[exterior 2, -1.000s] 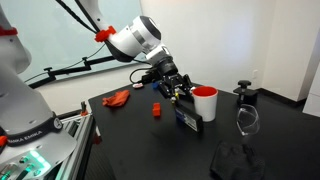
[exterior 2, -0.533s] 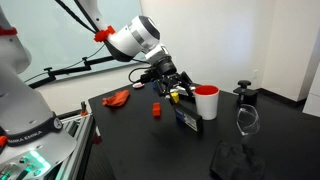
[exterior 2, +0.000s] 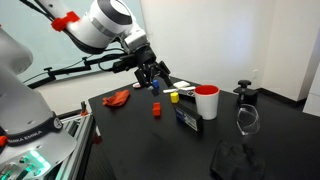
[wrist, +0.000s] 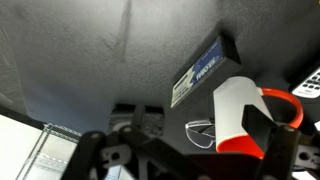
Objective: Place the box on its side.
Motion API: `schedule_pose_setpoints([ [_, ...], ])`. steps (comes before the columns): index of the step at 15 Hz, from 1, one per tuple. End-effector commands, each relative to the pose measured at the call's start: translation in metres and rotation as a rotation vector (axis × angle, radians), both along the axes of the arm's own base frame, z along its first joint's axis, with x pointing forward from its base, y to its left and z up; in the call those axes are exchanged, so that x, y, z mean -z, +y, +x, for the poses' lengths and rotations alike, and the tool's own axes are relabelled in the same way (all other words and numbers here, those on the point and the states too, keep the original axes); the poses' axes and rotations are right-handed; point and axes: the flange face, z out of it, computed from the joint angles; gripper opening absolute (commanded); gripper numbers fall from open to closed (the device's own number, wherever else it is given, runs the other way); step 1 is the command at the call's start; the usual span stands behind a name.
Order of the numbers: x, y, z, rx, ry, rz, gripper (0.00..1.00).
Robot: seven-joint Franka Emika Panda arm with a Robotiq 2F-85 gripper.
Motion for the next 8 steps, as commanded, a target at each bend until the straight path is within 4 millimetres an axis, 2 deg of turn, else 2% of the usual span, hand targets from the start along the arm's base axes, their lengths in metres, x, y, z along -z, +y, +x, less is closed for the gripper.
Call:
schedule_pose_setpoints([
  [1,-0.019,-0.011,0.003,-0.175,0.027,0.041,1.0],
  [5,-0.028,-0.016,0.008,-0.352,0.077,0.062,1.0],
  [8,-0.034,-0.002,0.01,-0.482,0.125,0.085,1.0],
])
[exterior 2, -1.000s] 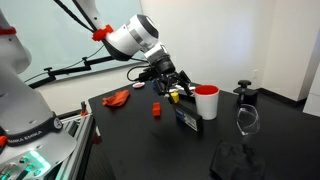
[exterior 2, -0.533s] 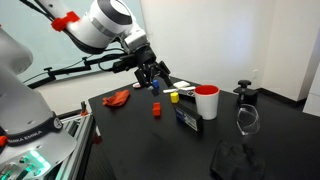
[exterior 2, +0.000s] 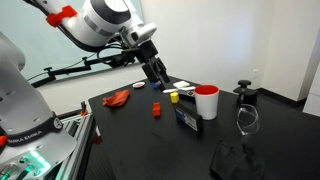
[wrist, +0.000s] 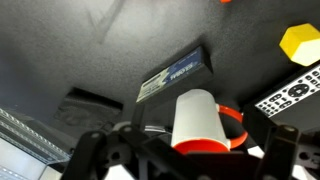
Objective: Place the box on its side.
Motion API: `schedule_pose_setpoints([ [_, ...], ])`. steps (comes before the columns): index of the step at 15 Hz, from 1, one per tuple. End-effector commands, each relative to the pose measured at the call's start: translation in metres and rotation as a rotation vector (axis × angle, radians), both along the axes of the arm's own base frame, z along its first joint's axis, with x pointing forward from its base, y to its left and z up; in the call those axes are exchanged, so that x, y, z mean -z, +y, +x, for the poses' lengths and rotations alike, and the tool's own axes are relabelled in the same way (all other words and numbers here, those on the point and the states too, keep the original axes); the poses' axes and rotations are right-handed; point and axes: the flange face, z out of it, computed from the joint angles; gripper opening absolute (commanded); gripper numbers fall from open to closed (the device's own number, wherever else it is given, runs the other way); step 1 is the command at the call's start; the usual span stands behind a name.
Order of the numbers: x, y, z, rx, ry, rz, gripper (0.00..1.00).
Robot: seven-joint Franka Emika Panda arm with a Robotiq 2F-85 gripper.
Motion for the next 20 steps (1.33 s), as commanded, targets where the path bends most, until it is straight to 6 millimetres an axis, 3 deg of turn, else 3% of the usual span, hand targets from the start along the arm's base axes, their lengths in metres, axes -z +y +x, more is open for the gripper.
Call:
schedule_pose_setpoints([
  [1,-0.019,0.017,0.003,-0.172,0.045,0.037,1.0],
  [2,-0.022,0.026,0.001,-0.216,0.072,0.053,1.0],
  [3,-0.007,0.02,0.002,-0.133,0.041,0.029,1.0],
  [7,-0.009,0.029,0.0,-0.199,0.079,0.034,1.0],
  [12,0.014,0.037,-0.016,-0.396,0.302,0.035,1.0],
  [15,0.005,0.037,-0.021,-0.519,0.404,0.053,1.0],
  [20,-0.029,0.015,0.003,-0.558,0.485,0.094,1.0],
])
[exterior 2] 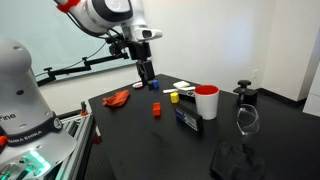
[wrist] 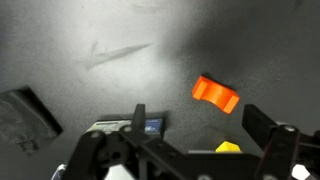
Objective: Place the box on its side.
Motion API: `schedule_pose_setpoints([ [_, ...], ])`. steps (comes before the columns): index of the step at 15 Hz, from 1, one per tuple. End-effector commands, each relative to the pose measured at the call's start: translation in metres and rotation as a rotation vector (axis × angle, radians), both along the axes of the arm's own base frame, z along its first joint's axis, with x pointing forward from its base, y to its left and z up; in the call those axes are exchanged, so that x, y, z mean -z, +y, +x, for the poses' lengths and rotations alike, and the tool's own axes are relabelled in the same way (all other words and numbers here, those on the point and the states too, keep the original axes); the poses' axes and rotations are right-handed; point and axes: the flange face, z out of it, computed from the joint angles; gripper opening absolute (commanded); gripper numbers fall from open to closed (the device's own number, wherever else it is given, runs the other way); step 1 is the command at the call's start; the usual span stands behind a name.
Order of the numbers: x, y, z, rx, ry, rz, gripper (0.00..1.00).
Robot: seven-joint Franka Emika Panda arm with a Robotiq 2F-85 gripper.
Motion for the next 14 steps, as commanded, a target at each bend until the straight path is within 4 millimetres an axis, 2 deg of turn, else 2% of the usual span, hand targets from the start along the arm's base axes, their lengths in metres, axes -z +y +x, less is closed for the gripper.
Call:
schedule_pose_setpoints([
  [1,-0.031,-0.009,0.013,0.007,0.057,0.067,1.0],
  [5,-0.05,-0.009,0.017,0.048,0.102,0.096,1.0],
  [14,-0.05,-0.006,0.022,0.048,0.115,0.044,1.0],
])
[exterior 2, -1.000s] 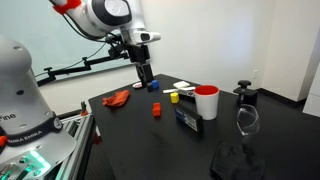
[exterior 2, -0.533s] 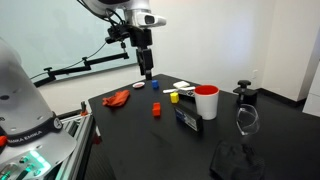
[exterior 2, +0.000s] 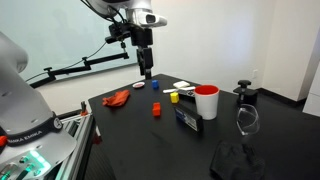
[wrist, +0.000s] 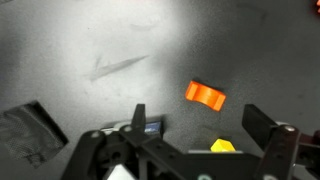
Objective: Place the box on its side.
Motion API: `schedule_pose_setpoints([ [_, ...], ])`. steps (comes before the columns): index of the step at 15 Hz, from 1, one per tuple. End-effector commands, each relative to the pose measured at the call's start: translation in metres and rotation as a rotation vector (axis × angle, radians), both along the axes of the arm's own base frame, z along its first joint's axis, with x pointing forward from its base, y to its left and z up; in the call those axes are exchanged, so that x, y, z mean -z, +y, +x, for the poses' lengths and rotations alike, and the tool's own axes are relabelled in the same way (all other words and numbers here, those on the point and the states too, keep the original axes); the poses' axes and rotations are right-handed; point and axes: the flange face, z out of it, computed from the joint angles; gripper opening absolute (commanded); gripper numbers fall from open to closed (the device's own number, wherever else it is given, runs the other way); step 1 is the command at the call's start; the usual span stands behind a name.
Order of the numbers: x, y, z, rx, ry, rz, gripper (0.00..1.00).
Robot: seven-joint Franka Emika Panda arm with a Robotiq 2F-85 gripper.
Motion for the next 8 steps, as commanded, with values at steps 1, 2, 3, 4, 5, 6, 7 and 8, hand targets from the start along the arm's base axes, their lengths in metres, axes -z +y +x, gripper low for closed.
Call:
schedule_pose_setpoints([
  [1,-0.0091,-0.0018,0.0057,-0.019,0.004,0.0,1.0],
  [2,-0.0093,-0.0019,0.0057,-0.011,-0.001,0.001,1.0],
  [3,-0.0099,-0.0016,0.0057,-0.011,-0.007,0.004,1.0],
  [4,-0.0001,-0.0005,0.0018,0.002,-0.001,-0.012,1.0],
  [5,-0.0004,-0.0007,0.002,0.003,-0.002,-0.013,1.0],
  [6,-0.0004,-0.0007,0.002,0.003,-0.002,-0.013,1.0],
  [7,-0.0004,-0.0005,0.002,0.002,-0.002,-0.013,1.0],
  [8,-0.0004,-0.0003,0.002,0.002,-0.002,-0.013,1.0],
])
